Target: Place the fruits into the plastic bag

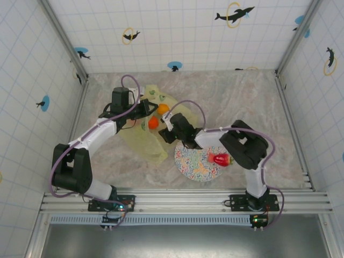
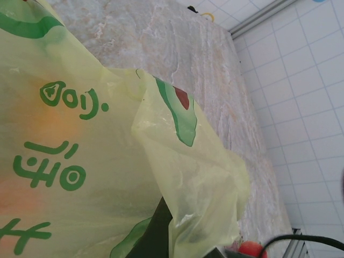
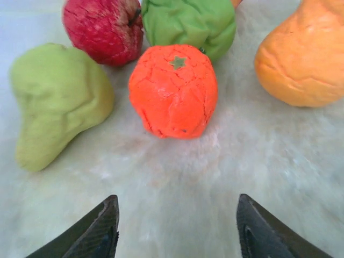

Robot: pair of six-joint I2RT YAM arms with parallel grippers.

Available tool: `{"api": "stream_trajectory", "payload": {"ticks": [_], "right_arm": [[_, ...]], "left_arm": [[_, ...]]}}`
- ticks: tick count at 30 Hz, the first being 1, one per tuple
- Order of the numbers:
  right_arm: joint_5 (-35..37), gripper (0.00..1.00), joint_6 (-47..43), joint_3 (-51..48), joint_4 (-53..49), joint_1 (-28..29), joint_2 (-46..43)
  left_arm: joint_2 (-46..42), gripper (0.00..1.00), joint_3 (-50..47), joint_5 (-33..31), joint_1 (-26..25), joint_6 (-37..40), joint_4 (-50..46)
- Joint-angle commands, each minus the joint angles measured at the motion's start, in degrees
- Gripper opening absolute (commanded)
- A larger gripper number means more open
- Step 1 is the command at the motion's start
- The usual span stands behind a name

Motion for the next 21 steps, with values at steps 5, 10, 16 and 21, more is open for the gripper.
{"api": "stream_trajectory", "payload": {"ticks": [5,10,16,21], "right_arm": [[-1.25,0.64,-2.47,-8.24,-12.15,-0.05,-16.49],[1.15,0.7,-2.44,-10.5,-32.07,-0.22,-28.01],[7.92,0.79,0.57,-7.21,-55.17,-0.49,-35.01],[8.1,0.85,5.84,-6.37,-64.04,-2.98,-37.57]], "left_arm": [[-1.69,0.0,-0.56,0.42,0.02,0.55,0.31],[-1.5,0.0,-0.38,0.45,-0.03,0.49,0.21],[-1.43,0.0,-0.37,0.39,0.01,0.36,0.29],[-1.14,0.0,-0.41,0.45,0.09,0.35,0.26]]}}
